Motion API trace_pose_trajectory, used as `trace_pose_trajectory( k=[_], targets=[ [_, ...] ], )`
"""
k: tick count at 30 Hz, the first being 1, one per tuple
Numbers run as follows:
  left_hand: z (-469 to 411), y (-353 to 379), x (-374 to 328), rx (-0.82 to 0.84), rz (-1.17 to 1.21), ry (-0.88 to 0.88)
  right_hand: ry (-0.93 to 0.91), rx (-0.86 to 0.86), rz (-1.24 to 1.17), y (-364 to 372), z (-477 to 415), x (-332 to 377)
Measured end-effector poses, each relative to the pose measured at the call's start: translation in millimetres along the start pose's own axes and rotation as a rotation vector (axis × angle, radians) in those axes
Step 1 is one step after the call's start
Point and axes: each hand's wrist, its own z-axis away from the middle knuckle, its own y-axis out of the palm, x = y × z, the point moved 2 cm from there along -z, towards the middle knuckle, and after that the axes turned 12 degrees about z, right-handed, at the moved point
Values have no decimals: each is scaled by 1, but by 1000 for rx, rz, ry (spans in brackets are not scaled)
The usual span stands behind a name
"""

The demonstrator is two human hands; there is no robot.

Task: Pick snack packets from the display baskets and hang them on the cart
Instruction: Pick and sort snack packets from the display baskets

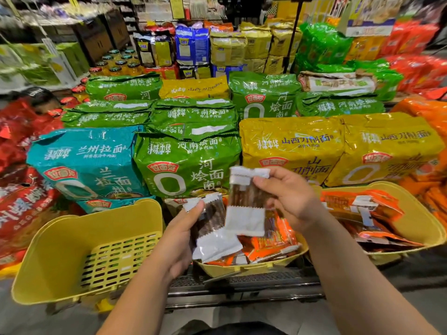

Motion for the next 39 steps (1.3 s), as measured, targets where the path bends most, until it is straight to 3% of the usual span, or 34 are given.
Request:
trace_pose_trajectory(
  k=[4, 6, 8, 10, 12, 14, 18, 20, 22, 24, 26, 29, 32, 39],
  targets=[
    [-2, 6, 8, 77, -80, -15, 85, 95, 152, 29, 13, -15],
    [-2, 2, 9, 59, -71, -61, 125, 31, 138, 24, 13, -14],
    [-3, -8, 4, -9, -6, -80, 143, -86, 273, 3, 8, -18],
    [-4, -17, -3, -54, 48, -54, 172, -102, 829, -21, -2, -33],
    [-3, -24, -9, -82, 69, -24, 276, 44, 1397, -28, -6, -53],
    [-2, -26, -13, -98, 73, -10, 353, 132, 1579, -23, -8, -72],
    [8, -28, -13, -104, 27, -18, 303, 55, 1687, -5, -14, -86],
    [12, -32, -13, -121, 10, -9, 146, -74, 1708, -5, -16, -81],
    [14, -37, -11, -145, -27, 15, -4, -151, 1524, -8, -17, -77],
    [16, -41, -8, -155, -73, 34, 31, -111, 1163, -12, -18, -67],
    [18, -41, -5, -155, -97, 36, 56, 7, 999, -12, -23, -59],
    [21, -39, -2, -153, -103, 22, 25, 199, 1281, 10, -25, -67],
    [28, -38, 0, -145, -110, 6, 106, 170, 1580, 23, -25, -89],
    [36, -38, 1, -137, -105, 8, 224, 90, 1570, 32, -25, -82]
  ],
)
